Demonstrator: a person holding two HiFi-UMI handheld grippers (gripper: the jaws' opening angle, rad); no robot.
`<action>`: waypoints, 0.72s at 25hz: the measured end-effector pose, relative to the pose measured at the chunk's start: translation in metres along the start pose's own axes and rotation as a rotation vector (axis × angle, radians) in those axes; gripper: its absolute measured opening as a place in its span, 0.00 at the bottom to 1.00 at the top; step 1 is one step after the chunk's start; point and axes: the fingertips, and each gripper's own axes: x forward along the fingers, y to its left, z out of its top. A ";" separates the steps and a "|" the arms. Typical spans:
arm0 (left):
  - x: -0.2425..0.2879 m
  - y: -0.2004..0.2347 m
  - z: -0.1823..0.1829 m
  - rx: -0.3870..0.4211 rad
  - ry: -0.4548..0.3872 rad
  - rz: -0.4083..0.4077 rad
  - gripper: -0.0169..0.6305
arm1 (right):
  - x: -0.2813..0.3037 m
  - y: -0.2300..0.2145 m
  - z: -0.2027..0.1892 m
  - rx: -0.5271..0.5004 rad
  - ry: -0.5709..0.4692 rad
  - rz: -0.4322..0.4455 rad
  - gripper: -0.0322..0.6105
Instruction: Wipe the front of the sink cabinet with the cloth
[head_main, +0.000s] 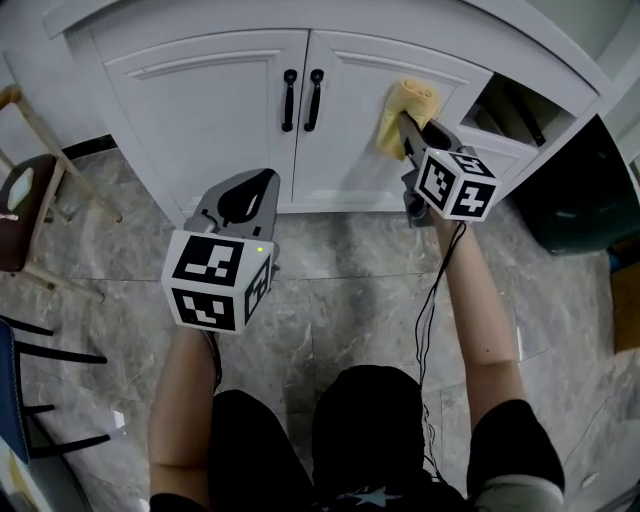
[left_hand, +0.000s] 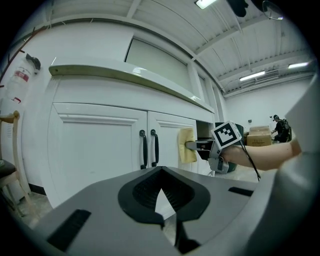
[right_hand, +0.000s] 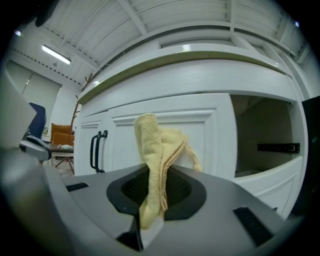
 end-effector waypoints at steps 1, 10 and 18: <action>0.004 -0.004 0.000 0.000 0.001 -0.008 0.05 | -0.004 -0.010 0.000 0.003 0.000 -0.017 0.15; 0.030 -0.037 0.004 0.003 0.005 -0.068 0.05 | -0.034 -0.080 -0.004 0.004 0.006 -0.138 0.15; 0.020 -0.035 -0.006 -0.003 0.024 -0.065 0.05 | -0.047 -0.094 -0.009 0.004 0.015 -0.203 0.15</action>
